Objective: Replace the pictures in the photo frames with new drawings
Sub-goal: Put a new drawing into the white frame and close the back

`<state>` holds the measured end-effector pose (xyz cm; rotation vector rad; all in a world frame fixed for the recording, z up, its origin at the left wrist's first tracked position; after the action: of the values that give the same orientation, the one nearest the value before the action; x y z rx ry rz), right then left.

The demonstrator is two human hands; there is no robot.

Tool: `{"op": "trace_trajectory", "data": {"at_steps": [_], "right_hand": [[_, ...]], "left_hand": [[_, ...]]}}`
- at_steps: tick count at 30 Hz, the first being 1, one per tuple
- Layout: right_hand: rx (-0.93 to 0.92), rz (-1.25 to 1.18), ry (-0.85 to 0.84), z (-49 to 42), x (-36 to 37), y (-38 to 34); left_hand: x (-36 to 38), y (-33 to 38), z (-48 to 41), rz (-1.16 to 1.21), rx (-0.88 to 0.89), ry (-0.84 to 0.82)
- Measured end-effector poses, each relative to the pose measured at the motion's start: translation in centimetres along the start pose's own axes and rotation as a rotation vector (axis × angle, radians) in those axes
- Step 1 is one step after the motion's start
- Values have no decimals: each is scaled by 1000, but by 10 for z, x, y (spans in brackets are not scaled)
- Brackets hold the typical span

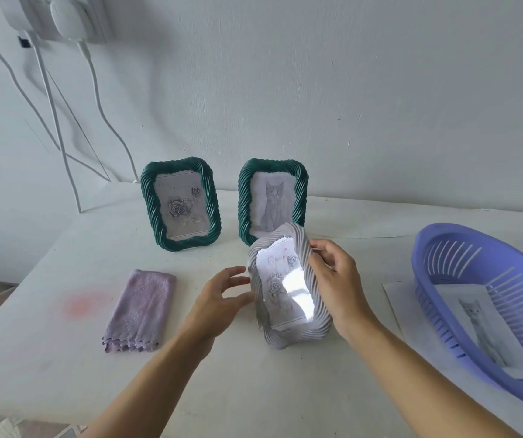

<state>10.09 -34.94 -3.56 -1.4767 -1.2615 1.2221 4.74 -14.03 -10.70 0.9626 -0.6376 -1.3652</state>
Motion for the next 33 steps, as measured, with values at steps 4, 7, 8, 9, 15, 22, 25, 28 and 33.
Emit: {"op": "trace_trajectory", "data": {"at_steps": [4, 7, 8, 9, 15, 22, 25, 28, 33], "right_hand": [[89, -90, 53, -1, -5, 10], [141, -147, 74, -3, -7, 17], [153, -154, 77, -3, -7, 19], [157, -158, 77, -3, -7, 20], [179, -68, -4, 0, -4, 29], [294, -217, -144, 6, 9, 51], [310, -200, -162, 9, 13, 59], [303, -154, -137, 8, 16, 64], [147, 201, -195, -1, 21, 67]], "left_hand": [[-8, 5, -1, 127, 22, 1], [-8, 19, 7, 182, 85, -16], [-8, 23, 9, 205, 99, -24], [-8, 25, 10, 221, 106, -32], [-1, 28, 17, 310, 86, -175], [-9, 21, 22, 159, 122, -138], [-13, 16, 20, 67, 134, -91], [-21, 12, 14, -89, 160, 5], [-30, 11, 1, -330, 211, 152]]}}
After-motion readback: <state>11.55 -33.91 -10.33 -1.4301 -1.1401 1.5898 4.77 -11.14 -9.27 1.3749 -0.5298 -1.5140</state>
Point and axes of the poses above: each hand's wrist, its own z-axis away from the middle knuckle, its own x-axis out of the palm, y = z × x, the point moved 8 cm from there along -z, towards the middle knuckle, and after that the axes turned 10 degrees about -x, right-handed, at the moved point
